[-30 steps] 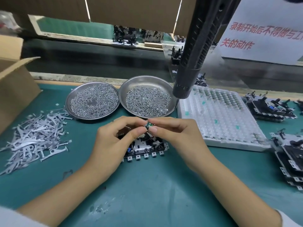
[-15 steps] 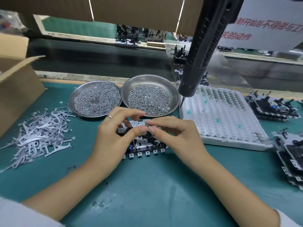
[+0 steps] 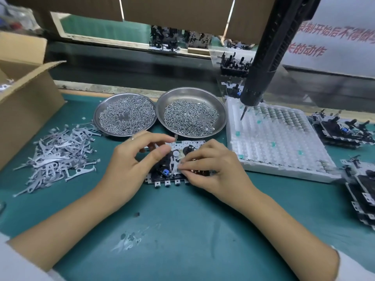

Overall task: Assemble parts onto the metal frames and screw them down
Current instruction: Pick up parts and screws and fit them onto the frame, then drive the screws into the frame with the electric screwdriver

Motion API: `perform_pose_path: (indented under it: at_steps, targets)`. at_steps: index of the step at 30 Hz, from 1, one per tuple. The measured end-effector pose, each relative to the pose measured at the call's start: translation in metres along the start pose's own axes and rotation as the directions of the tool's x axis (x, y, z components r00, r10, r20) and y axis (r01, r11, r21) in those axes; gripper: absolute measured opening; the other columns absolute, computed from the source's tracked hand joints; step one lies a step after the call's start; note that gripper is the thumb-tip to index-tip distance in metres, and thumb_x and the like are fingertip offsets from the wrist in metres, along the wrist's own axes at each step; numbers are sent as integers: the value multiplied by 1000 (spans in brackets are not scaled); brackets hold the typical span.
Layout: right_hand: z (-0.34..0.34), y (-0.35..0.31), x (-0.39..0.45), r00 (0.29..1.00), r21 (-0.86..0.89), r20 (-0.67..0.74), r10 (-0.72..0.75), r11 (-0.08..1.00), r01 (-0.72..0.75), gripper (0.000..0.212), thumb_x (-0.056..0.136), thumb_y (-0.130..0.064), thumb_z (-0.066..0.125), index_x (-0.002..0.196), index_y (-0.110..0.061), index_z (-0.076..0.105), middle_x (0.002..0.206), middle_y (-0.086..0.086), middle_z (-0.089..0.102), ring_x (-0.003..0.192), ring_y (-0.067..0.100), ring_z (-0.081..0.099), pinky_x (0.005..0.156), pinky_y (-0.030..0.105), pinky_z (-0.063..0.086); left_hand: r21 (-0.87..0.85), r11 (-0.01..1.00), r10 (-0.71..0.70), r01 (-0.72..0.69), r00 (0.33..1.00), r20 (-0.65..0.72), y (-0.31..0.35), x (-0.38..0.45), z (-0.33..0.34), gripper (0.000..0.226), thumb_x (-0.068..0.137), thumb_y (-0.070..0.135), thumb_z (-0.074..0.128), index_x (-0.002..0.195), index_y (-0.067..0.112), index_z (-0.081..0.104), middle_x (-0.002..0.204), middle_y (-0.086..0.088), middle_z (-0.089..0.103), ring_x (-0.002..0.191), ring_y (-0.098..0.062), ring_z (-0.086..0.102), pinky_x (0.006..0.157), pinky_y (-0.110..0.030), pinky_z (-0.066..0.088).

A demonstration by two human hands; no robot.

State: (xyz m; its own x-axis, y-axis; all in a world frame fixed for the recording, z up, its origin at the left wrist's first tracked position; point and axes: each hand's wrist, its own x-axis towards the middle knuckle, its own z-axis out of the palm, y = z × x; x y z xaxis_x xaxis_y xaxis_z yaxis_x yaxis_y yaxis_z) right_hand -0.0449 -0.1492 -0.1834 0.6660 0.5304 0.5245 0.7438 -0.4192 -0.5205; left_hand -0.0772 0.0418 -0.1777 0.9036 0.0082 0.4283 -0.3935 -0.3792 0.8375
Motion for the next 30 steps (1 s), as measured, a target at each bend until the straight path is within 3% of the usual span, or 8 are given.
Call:
perform_pose_path:
  at_steps: [5, 9, 15, 19, 23, 27, 30]
  targets:
    - [1, 0, -1, 998, -80, 14, -62, 995, 63, 10, 74, -16, 76, 83, -16, 79, 87, -4, 73, 76, 16, 48, 71, 42, 46, 11, 999, -42, 43, 999, -9, 3, -1, 3, 16, 87, 28, 55, 95, 29, 68, 85, 11, 65, 84, 0, 57, 78, -11, 39]
    - [2, -1, 1, 992, -138, 23, -121, 983, 123, 9, 73, -15, 76, 81, -15, 79, 87, -3, 73, 73, 24, 55, 69, 41, 46, 89, 996, 4, -6, 1000, 18, 3, -2, 4, 12, 92, 26, 58, 96, 24, 69, 89, 6, 65, 87, -7, 58, 81, -20, 43]
    - [0, 1, -1, 988, -67, 104, -112, 991, 120, 16, 74, -7, 73, 88, -13, 78, 93, 0, 72, 80, 26, 55, 71, 47, 47, 352, 913, 105, -207, 952, 288, 0, -6, 3, 40, 74, 36, 56, 109, 18, 63, 94, 11, 57, 90, -8, 52, 87, -34, 43]
    - [-3, 0, 0, 995, 29, 99, 9, 1000, -12, 18, 75, -6, 77, 93, -11, 77, 95, -2, 73, 81, 21, 53, 75, 43, 49, 386, 903, 87, -191, 959, 271, 0, -7, 4, 44, 72, 39, 55, 112, 21, 61, 92, 13, 58, 90, -7, 51, 88, -34, 41]
    - [-4, -2, 1, 995, 64, 97, 25, 997, -32, 17, 74, -2, 76, 88, -9, 78, 93, 1, 72, 81, 19, 53, 78, 26, 42, 382, 906, 86, -183, 963, 257, 1, -7, 6, 45, 72, 42, 55, 111, 20, 62, 91, 13, 60, 89, -6, 52, 87, -32, 40]
    - [-5, -4, 1, 995, 67, 91, 43, 997, -50, 17, 74, -2, 72, 88, -10, 78, 88, 4, 68, 80, 20, 52, 76, 24, 40, 350, 922, 75, -164, 964, 253, 0, -7, 7, 42, 73, 40, 58, 110, 20, 65, 87, 17, 61, 89, -3, 50, 90, -29, 39]
    - [-6, -7, 1, 998, 72, -56, 39, 997, -35, 18, 74, 0, 67, 87, -8, 77, 82, 7, 62, 76, 19, 55, 71, 24, 42, 349, 921, 86, -172, 965, 248, 0, -7, 8, 28, 73, 29, 68, 99, 17, 71, 87, 12, 64, 88, -10, 53, 87, -35, 42]
